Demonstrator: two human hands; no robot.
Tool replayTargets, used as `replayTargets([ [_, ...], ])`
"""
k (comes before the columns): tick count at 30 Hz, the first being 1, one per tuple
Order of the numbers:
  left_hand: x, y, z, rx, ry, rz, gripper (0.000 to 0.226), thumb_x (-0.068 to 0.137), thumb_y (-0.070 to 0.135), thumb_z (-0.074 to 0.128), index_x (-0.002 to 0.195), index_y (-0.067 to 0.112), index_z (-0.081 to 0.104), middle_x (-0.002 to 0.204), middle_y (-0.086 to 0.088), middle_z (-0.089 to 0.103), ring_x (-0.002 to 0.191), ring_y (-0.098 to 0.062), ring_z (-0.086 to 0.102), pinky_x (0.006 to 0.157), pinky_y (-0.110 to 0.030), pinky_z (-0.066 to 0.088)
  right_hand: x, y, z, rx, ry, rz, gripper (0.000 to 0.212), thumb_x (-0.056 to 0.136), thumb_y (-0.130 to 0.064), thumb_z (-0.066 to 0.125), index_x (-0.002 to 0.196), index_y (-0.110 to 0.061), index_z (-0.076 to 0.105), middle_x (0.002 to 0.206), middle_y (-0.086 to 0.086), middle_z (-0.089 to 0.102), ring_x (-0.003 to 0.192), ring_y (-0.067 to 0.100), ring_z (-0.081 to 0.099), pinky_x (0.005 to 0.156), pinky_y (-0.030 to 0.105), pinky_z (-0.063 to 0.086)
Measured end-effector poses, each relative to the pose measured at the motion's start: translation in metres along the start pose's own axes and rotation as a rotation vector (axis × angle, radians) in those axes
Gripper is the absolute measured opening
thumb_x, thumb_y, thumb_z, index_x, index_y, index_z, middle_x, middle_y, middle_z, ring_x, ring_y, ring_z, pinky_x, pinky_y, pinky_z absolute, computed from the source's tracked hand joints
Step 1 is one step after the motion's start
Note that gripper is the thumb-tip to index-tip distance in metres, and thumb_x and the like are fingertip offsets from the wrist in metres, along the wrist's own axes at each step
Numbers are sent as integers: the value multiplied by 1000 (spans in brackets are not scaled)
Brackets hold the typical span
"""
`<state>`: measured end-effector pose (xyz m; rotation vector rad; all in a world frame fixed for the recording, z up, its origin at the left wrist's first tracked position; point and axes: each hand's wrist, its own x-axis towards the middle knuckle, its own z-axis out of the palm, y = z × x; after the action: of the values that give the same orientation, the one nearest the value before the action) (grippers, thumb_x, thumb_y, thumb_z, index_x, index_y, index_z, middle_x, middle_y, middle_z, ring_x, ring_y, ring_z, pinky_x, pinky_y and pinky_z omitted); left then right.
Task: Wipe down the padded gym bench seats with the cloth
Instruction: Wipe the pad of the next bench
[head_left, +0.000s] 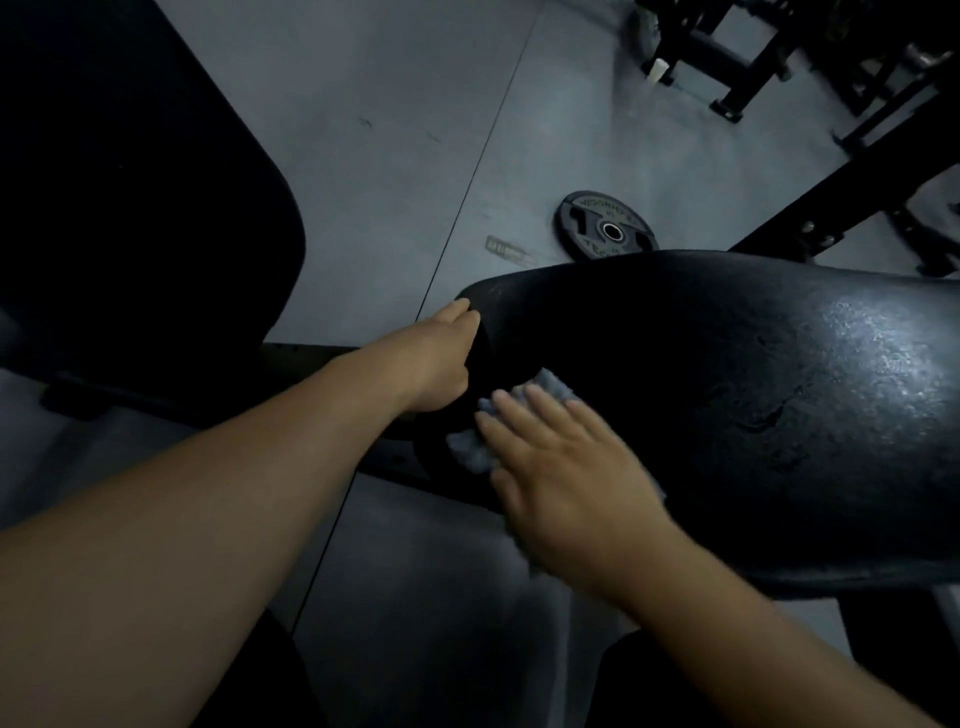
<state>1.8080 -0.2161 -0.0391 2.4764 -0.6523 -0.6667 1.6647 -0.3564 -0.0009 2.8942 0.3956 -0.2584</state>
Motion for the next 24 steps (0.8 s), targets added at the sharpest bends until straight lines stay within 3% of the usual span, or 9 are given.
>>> replayTargets([
  [2,-7,1,2,25,5,10,73,95,3,41,158,11,7,167,-1,-11,153,-20,10,123,-38,18,10,23,-7,-45,1,84,61,94,-45,26,147,-24,48,154,2,45,144,27,39,116,44,30],
  [5,-21,2,9,49,-21,3,73,97,5,43,159,12,3,167,-2,-12,153,-20,8,123,-37,17,42,12,-2,-40,-71,205,63,99,-49,18,157,-26,24,166,2,18,153,29,12,120,48,12],
  [9,-34,-1,11,55,-67,-56,74,97,3,43,158,12,2,167,-1,-12,152,-22,13,122,-37,19,13,-6,5,-4,-75,-18,64,97,-50,18,154,-27,35,163,2,28,152,28,21,121,47,18],
  [12,-37,-5,4,54,-41,-72,56,93,4,42,148,6,28,163,-11,16,143,-30,34,117,-41,30,25,21,-3,-19,-89,38,70,93,-51,9,155,-30,30,164,-1,25,152,25,19,121,44,17],
  [15,-36,-10,-2,30,13,-60,33,91,6,46,124,7,41,145,-14,38,117,-31,52,99,-38,42,78,15,1,-41,-67,202,62,99,-49,16,157,-29,22,167,1,16,153,29,11,121,49,13],
  [18,-33,-12,-14,23,50,-46,25,93,6,49,117,8,42,139,-14,40,95,-28,52,78,-35,38,82,-19,13,-29,-44,-42,63,94,-47,18,149,-26,41,160,5,34,148,35,26,115,50,23],
  [21,-25,-14,-21,15,85,-21,24,93,7,50,116,7,43,136,-13,41,99,-31,54,76,-33,37,77,-5,10,22,-96,-167,65,91,-47,17,144,-27,49,155,3,43,144,31,36,114,46,30],
  [24,-17,-17,-13,-2,73,-13,33,91,5,47,124,6,43,135,-13,42,108,-33,56,81,-35,41,125,25,1,-33,-32,52,70,89,-48,10,149,-27,40,159,2,35,147,28,28,116,45,24],
])
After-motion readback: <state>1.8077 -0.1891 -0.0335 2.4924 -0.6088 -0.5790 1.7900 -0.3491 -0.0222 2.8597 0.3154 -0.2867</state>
